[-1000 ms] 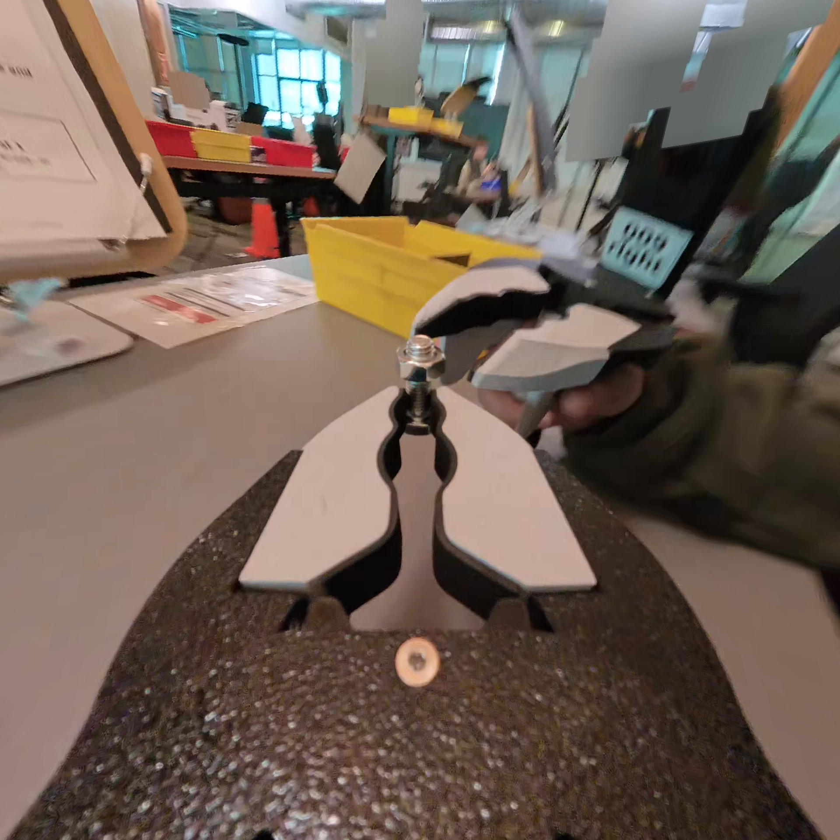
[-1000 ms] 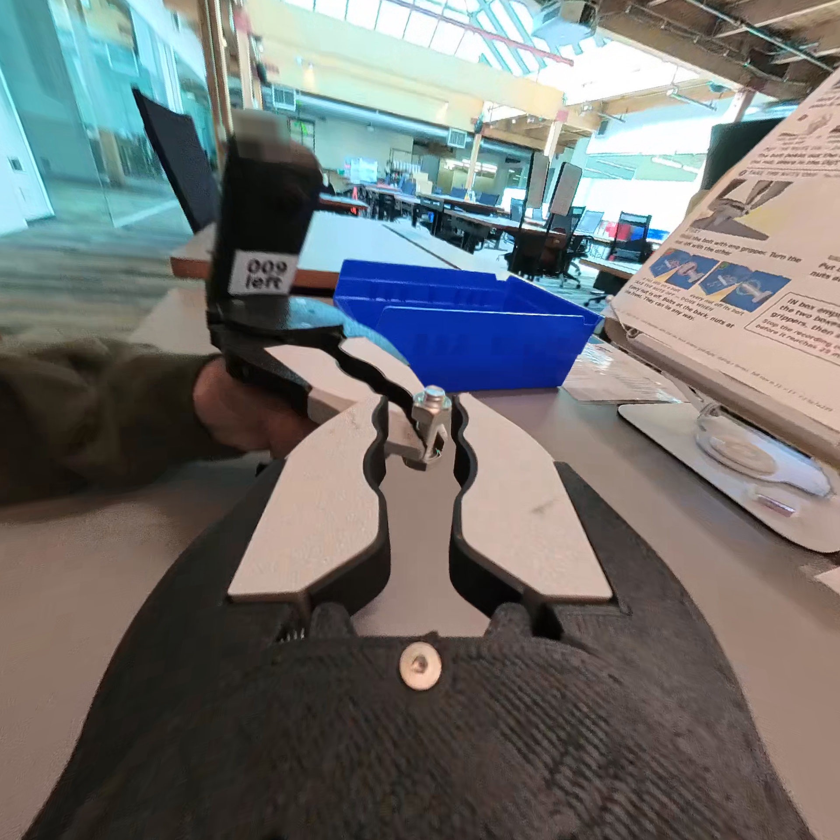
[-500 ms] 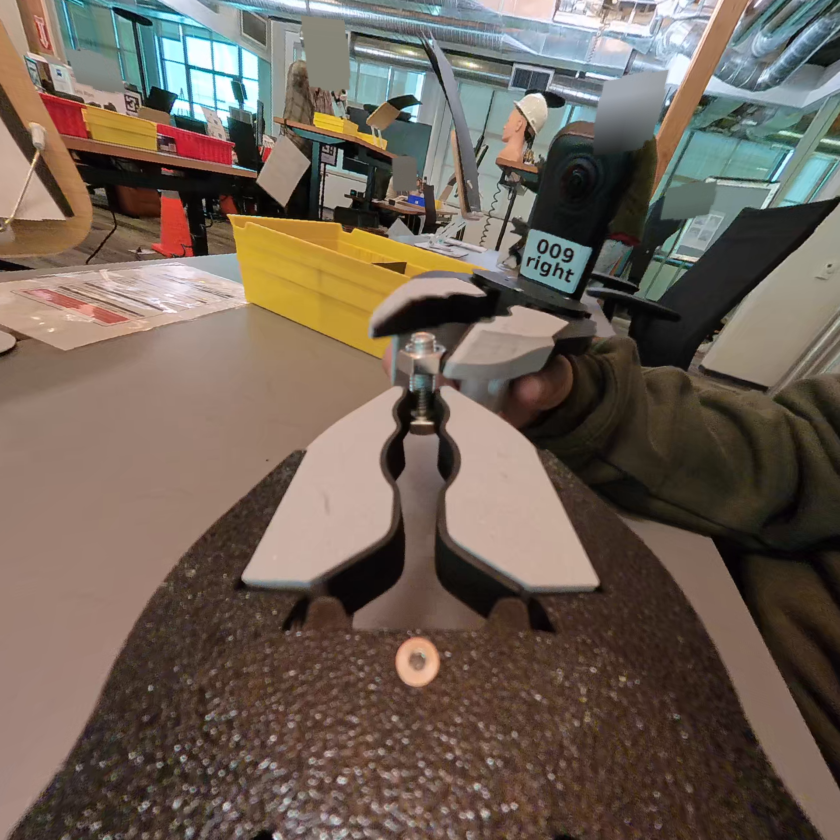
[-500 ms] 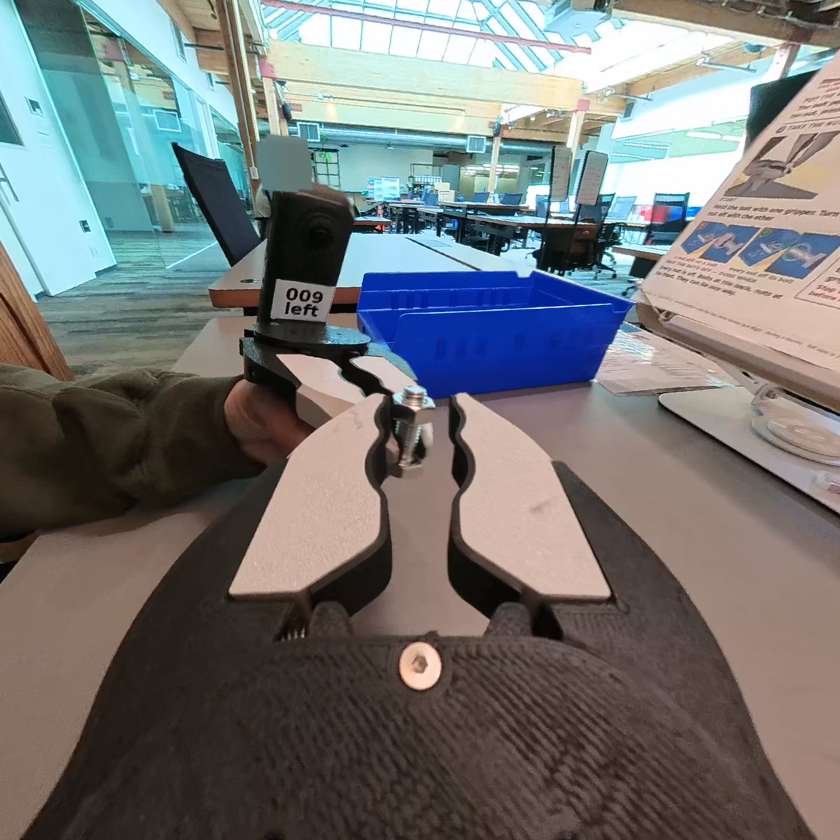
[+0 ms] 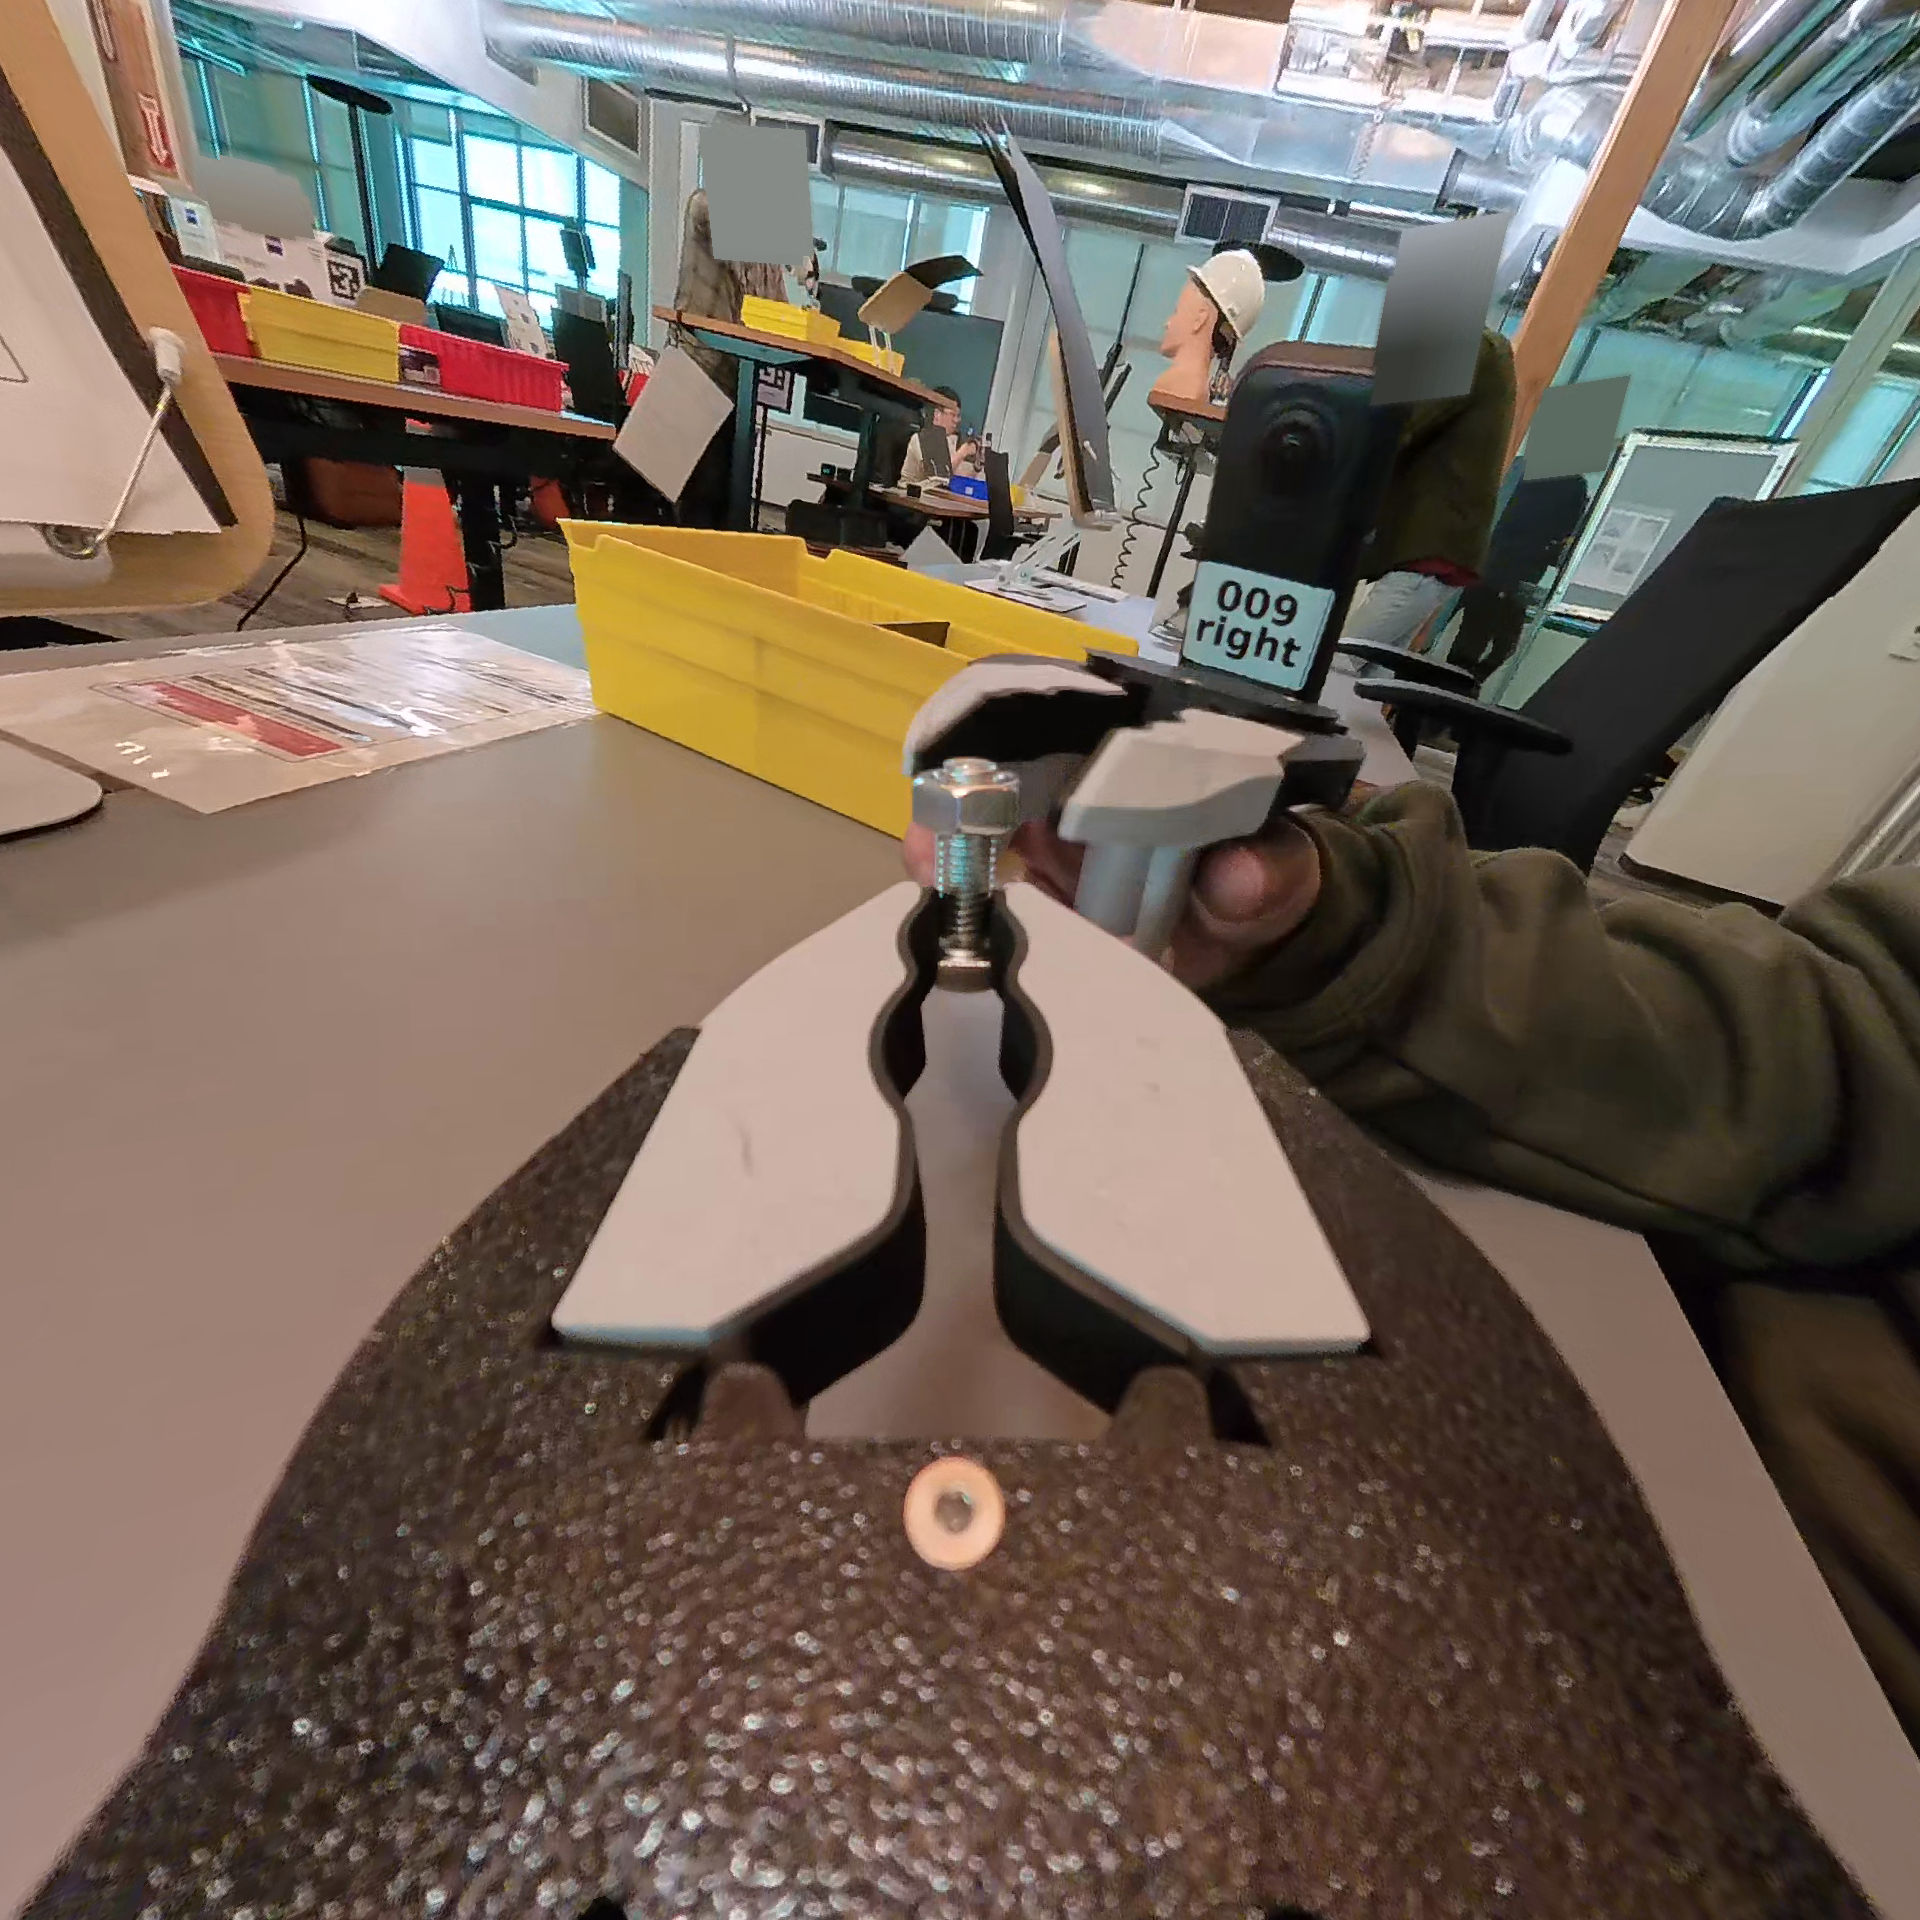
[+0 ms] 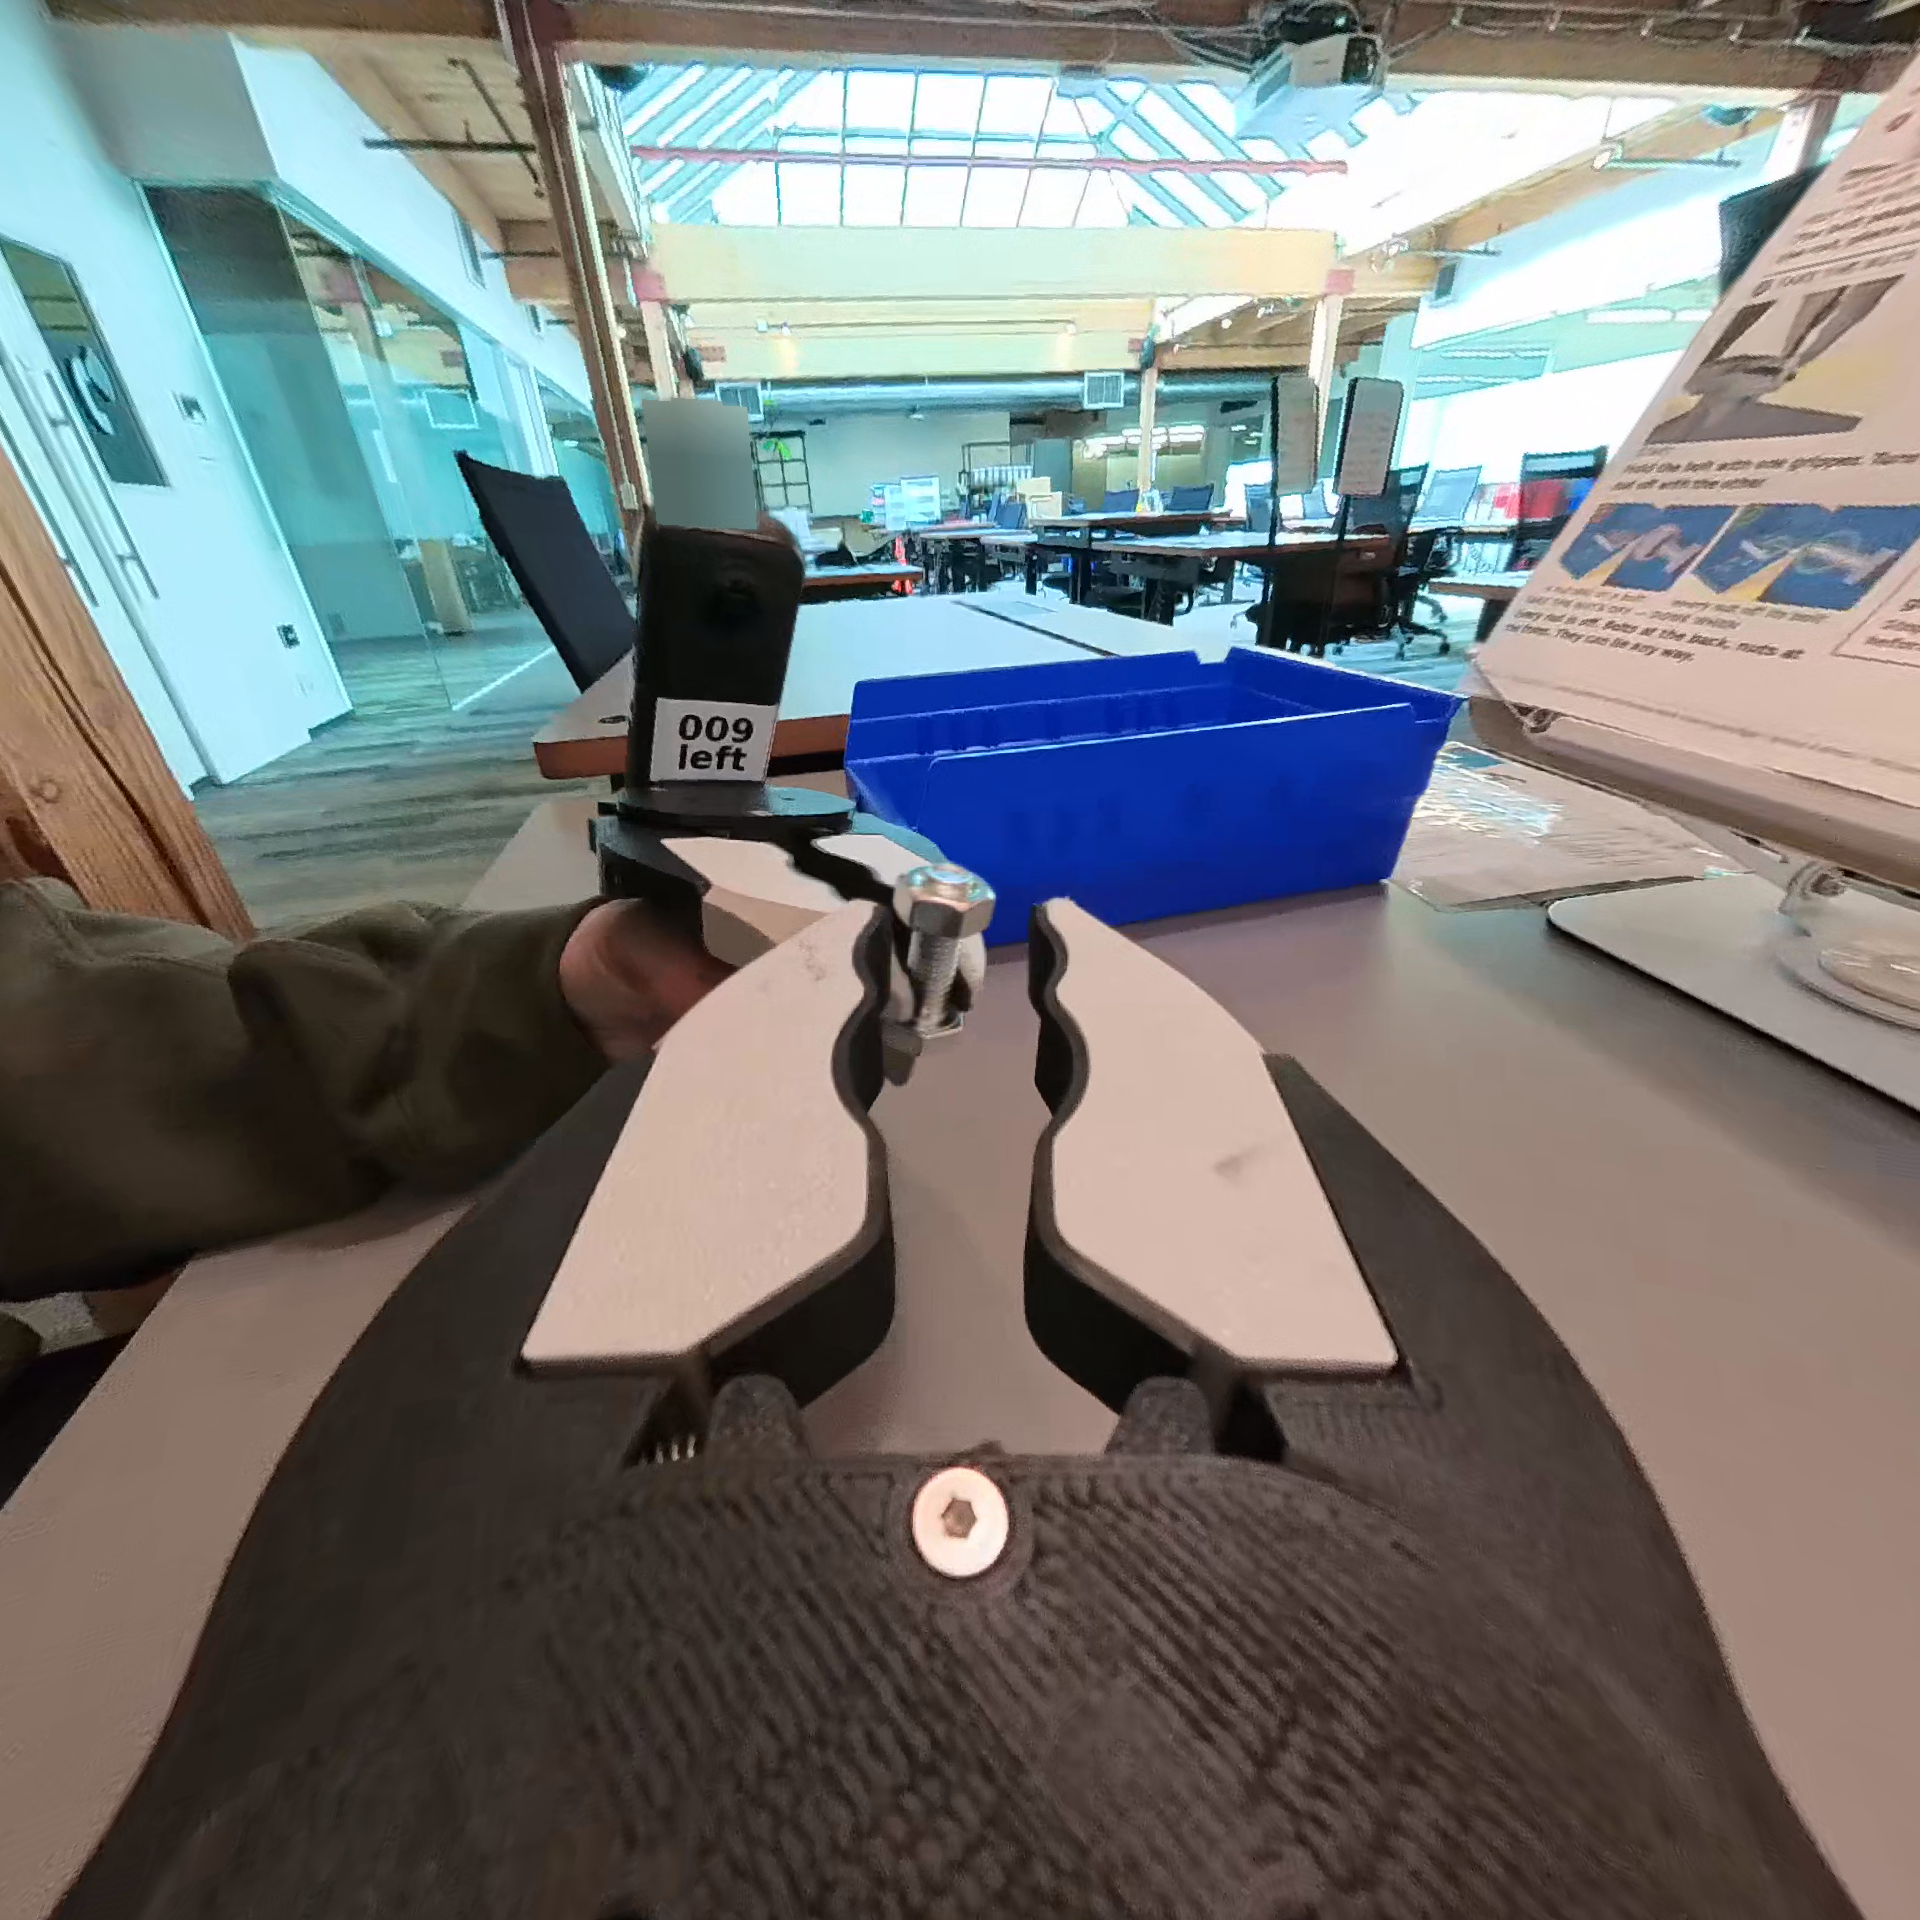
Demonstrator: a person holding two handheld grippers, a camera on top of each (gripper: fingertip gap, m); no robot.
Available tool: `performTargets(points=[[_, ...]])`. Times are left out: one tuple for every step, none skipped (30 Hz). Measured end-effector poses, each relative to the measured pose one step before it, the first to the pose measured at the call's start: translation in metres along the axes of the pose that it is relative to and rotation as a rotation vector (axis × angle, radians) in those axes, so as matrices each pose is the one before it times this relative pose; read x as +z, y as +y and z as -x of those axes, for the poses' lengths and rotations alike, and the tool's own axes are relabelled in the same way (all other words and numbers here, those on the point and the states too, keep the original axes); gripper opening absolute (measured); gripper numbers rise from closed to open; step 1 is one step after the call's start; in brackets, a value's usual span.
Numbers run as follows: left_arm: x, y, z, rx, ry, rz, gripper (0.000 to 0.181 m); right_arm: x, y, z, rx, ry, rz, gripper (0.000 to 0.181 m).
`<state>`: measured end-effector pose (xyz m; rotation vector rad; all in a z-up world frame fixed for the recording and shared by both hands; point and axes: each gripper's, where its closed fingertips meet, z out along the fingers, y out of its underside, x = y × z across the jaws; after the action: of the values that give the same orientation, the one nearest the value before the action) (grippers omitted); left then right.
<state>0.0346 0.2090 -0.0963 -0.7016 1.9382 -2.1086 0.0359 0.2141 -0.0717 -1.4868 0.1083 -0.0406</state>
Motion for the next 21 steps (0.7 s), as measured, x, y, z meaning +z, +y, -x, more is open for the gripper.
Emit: performTargets(points=[[0.00041,0.00044,-0.00053,0.0039,0.0008,0.0036,0.009,0.00202,0.00273,0.00207,-0.0094,-0.0068,0.0146,0.026],[0.00044,0.00059,-0.00029,0.0060,-0.0031,0.0049,0.009,0.00194,0.00168,0.00155,-0.0063,-0.0022,0.0081,0.027],[0.00061,0.00068,-0.00086,0.0065,0.0016,0.0056,0.009,0.00164,0.00036,0.00075,-0.0034,0.0041,-0.0014,0.027],[0.00031,0.00022,-0.00104,0.0058,0.0041,0.0018,0.009,0.00118,-0.00015,-0.00005,-0.0012,0.0073,-0.0041,0.026],[-0.00025,-0.00085,-0.00068,0.0021,0.0028,-0.0079,0.009,0.00066,0.00077,-0.00126,0.0015,0.0096,0.0032,0.026],[-0.00078,-0.00167,0.00021,-0.0067,0.0016,-0.0150,0.009,-0.00041,0.00098,-0.00296,0.0023,0.0126,0.0078,0.028],[-0.00157,-0.00311,0.00063,-0.0130,0.0041,-0.0265,0.009,-0.00225,-0.00107,-0.00408,0.0067,0.0128,-0.0027,0.033],[-0.00233,-0.00372,-0.00129,-0.0120,0.0182,-0.0329,0.009,-0.00410,-0.00106,-0.00896,0.0225,0.0357,-0.0041,0.029],[-0.00160,-0.00171,0.00060,-0.0068,-0.0011,-0.0149,0.009,-0.00653,-0.00050,-0.02157,0.0345,0.1073,-0.0077,0.010],[-0.00029,0.00054,0.00238,0.0027,-0.0182,0.0069,0.009,-0.00638,-0.00059,-0.01942,0.0370,0.0817,-0.0137,0.013],[0.00101,0.00137,-0.00037,0.0086,-0.0011,0.0118,0.009,-0.00450,0.00057,-0.00457,0.0296,-0.0163,0.0020,0.019],[0.00161,0.00146,-0.00073,0.0096,-0.0025,0.0113,0.009,-0.00311,-0.00149,0.00557,0.0241,-0.0617,-0.0051,0.026],[0.00161,0.00155,0.00006,0.0103,-0.0080,0.0131,0.009,-0.00099,-0.00383,0.00760,0.0156,-0.0477,-0.0202,0.029],[0.00150,0.00152,-0.00108,0.0092,0.0010,0.0119,0.009,0.00135,-0.00326,0.00881,0.0024,-0.0389,-0.0182,0.032],[0.00111,0.00093,-0.00089,0.0080,0.0001,0.0074,0.009,0.00376,-0.00175,0.01050,-0.0036,-0.0440,-0.0098,0.033],[0.00072,0.00051,-0.00028,0.0066,-0.0034,0.0035,0.009,0.00509,-0.00064,0.00936,-0.0005,-0.0354,-0.0059,0.033],[0.00043,0.00054,-0.00064,0.0044,0.0015,0.0044,0.009,0.00538,0.00091,0.00632,0.0035,-0.0182,-0.0005,0.033],[0.00027,0.00030,-0.00022,0.0027,-0.0004,0.0023,0.009,0.00488,0.00275,0.00458,0.0006,-0.0118,0.0058,0.033],[0.00016,0.00015,0.00018,0.0015,-0.0035,0.0014,0.009,0.00379,0.00413,0.00304,-0.0049,-0.0082,0.0143,0.033],[0.00023,0.00024,-0.00041,0.0013,0.0030,0.0024,0.009,0.00278,0.00417,0.00115,-0.0079,0.0007,0.0155,0.032],[0.00026,0.00039,-0.00046,0.0016,0.0026,0.0026,0.009,0.00168,0.00313,-0.00008,-0.0076,0.0066,0.0096,0.031]])
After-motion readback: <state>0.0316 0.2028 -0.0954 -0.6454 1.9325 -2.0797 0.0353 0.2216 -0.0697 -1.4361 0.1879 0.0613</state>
